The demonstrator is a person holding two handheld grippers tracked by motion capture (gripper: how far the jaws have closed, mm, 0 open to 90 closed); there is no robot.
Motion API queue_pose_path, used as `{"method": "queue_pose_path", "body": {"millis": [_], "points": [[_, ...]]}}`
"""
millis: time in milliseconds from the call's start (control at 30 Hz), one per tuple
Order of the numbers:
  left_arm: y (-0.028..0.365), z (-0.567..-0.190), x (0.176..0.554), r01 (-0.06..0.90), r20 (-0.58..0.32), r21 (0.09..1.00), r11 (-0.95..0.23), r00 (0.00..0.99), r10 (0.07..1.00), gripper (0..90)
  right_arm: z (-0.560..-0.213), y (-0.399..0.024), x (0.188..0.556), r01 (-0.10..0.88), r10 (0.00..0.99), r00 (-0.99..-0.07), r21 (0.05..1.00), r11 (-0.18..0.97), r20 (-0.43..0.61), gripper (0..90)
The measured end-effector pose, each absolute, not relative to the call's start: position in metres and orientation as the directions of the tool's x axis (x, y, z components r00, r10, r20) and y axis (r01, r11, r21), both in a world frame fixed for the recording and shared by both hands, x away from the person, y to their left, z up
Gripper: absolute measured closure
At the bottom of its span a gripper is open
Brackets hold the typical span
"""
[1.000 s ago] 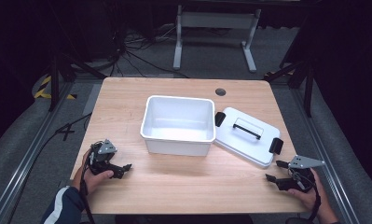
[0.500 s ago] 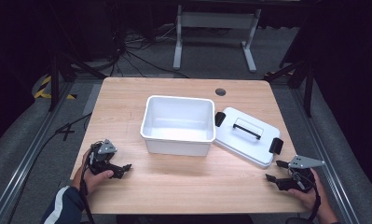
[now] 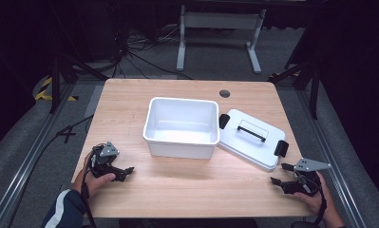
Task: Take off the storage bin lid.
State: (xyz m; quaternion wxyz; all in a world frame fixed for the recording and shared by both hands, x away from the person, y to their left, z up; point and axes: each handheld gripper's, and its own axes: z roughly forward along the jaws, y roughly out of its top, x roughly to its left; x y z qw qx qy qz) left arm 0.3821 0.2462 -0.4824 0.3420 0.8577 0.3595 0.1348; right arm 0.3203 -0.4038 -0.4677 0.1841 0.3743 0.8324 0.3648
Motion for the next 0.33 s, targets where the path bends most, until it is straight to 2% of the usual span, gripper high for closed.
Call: {"method": "queue_pose_path", "body": {"millis": [333], "points": [[0.2454, -0.4826, 0.3822, 0.531, -0.021, 0.686, -0.498, 0.698, 0.716, 0.1, -0.4677, -0.4041, 0.3203, 0.491, 0.761, -0.648, 0.745, 0.452, -0.036, 22.9]]}}
